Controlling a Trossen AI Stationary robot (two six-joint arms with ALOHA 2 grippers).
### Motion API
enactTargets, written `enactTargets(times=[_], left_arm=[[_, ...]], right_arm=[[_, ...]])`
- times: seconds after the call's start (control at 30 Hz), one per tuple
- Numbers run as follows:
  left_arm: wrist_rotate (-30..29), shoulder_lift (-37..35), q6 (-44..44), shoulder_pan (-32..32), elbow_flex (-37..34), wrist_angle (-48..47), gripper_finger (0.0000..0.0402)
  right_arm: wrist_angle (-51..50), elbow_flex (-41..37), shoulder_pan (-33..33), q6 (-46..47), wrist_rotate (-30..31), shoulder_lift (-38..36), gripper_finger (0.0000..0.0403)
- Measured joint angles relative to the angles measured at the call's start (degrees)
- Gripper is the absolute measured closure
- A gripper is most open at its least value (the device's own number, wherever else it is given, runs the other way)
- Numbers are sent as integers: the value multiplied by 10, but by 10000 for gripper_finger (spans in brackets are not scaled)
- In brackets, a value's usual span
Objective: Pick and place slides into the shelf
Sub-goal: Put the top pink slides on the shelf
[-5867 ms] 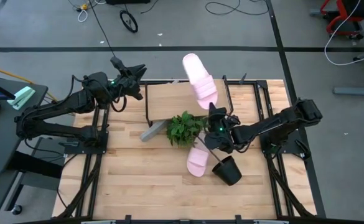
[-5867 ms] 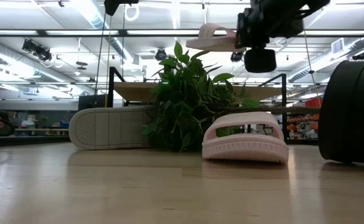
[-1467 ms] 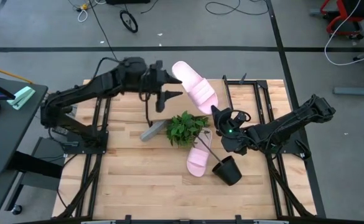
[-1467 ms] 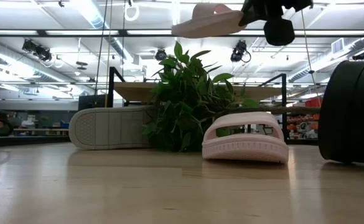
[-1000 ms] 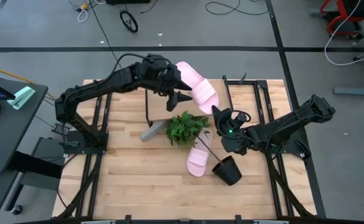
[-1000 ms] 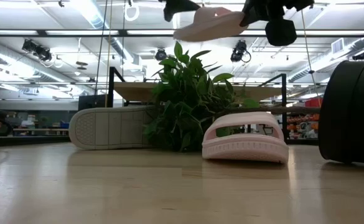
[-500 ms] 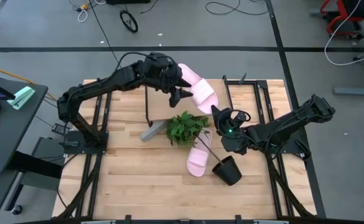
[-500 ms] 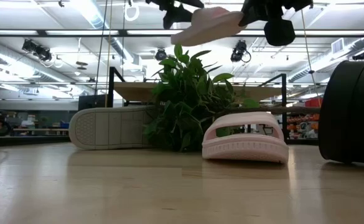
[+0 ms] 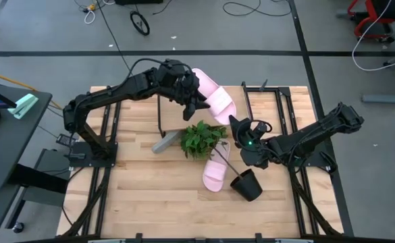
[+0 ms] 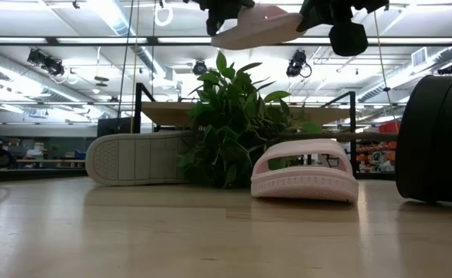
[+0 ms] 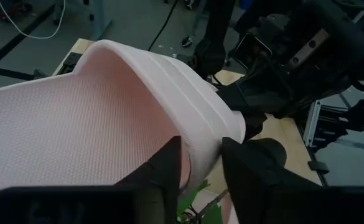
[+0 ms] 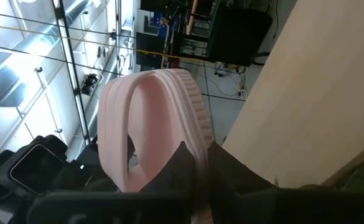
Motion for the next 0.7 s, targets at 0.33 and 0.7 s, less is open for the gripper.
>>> enactTargets(times=[0.33,0.7], left_arm=[[10,1,24,4,0,-2,385],[124,1,-12,46,0,16,389]], right_arm=[[9,0,8,-9,-5,-5,293],[8,0,68,-53,-5,-17,208]])
